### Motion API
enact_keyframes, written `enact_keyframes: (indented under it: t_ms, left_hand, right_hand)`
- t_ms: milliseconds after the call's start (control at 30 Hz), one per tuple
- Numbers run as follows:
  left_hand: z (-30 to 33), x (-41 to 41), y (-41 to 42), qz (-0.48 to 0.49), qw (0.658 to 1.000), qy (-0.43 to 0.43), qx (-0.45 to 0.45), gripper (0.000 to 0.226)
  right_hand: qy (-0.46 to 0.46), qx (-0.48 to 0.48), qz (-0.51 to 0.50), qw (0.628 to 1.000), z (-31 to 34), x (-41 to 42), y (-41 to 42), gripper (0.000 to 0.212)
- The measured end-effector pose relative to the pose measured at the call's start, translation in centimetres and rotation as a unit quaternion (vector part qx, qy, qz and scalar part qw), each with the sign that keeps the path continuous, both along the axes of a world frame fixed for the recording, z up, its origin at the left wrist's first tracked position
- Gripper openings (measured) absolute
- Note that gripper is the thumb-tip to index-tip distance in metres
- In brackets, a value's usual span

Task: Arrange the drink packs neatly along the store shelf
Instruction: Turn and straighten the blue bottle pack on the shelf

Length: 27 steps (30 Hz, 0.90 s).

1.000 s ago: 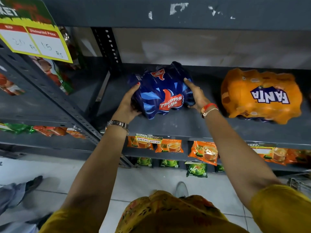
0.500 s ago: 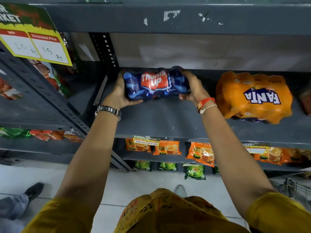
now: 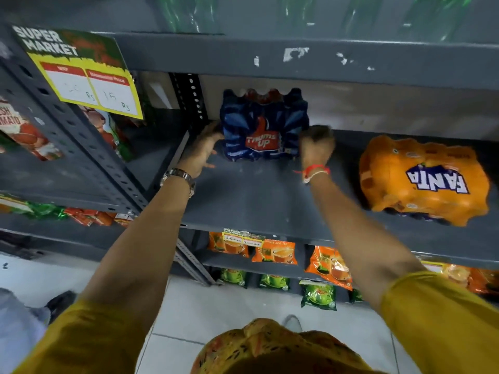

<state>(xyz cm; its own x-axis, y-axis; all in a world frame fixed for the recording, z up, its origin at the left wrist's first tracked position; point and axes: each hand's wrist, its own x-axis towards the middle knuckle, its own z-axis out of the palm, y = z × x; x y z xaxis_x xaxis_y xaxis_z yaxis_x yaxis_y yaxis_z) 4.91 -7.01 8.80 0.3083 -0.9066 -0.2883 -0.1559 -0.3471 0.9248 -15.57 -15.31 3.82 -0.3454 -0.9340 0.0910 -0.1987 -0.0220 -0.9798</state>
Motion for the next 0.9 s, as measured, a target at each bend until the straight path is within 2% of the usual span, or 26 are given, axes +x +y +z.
enact_keyframes:
  t_ms: [33, 100, 167, 233, 300, 433, 533, 633, 667, 700, 767, 800, 833, 900]
  left_hand:
    - [-0.1, 0.4, -0.3, 0.002, 1.000, -0.005, -0.006, 0.074]
    - [-0.6, 1.2, -0.8, 0.019, 0.999, -0.013, -0.030, 0.076]
    - [-1.3, 1.7, -1.4, 0.033, 0.998, -0.010, -0.052, 0.076]
    - [-1.8, 2.1, -2.1, 0.021, 0.997, -0.001, -0.069, 0.077]
    - [-2.0, 2.2, -2.9, 0.002, 0.997, 0.003, -0.074, 0.083]
    - [-1.6, 2.0, -4.8, -0.043, 0.995, 0.035, -0.085, 0.101]
    - [-2.9, 2.2, -6.0, -0.059, 0.989, 0.054, -0.128, 0.087]
    - [-3.3, 2.0, -6.3, -0.028, 0.988, 0.042, -0.148, 0.074]
    - [-3.7, 2.0, -6.5, -0.008, 0.989, 0.038, -0.142, 0.070]
    - [-4.0, 2.1, -6.6, 0.009, 0.990, 0.035, -0.138, 0.067]
    - [-4.9, 2.2, -6.8, 0.024, 0.991, 0.023, -0.132, 0.072]
    - [-5.6, 2.3, -7.3, 0.028, 0.991, 0.014, -0.133, 0.074]
    - [-6.5, 2.7, -7.8, 0.032, 0.991, 0.008, -0.133, 0.073]
    - [-6.6, 2.8, -7.8, 0.036, 0.992, -0.008, -0.124, 0.071]
  right_hand:
    - [-0.015, 0.007, -0.001, 1.000, 0.2, -0.7, -1.5, 0.035]
    - [-0.054, 0.057, 0.092, 0.993, 0.6, -1.6, -4.2, 0.061]
    - [-0.042, 0.089, 0.195, 0.976, 0.6, -2.0, -6.3, 0.069]
    - [-0.003, 0.092, 0.264, 0.960, 0.4, -2.2, -7.5, 0.072]
    - [-0.001, 0.091, 0.314, 0.945, 0.2, -2.3, -8.0, 0.081]
    - [-0.013, 0.115, 0.358, 0.927, -0.8, -3.0, -9.2, 0.095]
    - [-0.001, 0.140, 0.365, 0.920, -0.7, -3.4, -9.3, 0.115]
    - [-0.011, 0.144, 0.350, 0.925, -0.2, -3.3, -10.1, 0.122]
    - [-0.015, 0.140, 0.348, 0.927, 0.2, -3.1, -10.1, 0.120]
    - [-0.018, 0.134, 0.354, 0.926, 0.6, -2.8, -10.1, 0.109]
    - [-0.007, 0.120, 0.384, 0.916, 1.4, -2.3, -9.7, 0.065]
    - [0.004, 0.112, 0.398, 0.910, 1.7, -2.0, -9.6, 0.051]
    - [0.008, 0.105, 0.406, 0.908, 2.0, -1.8, -9.5, 0.045]
    - [-0.003, 0.094, 0.400, 0.912, 2.1, -1.4, -9.0, 0.050]
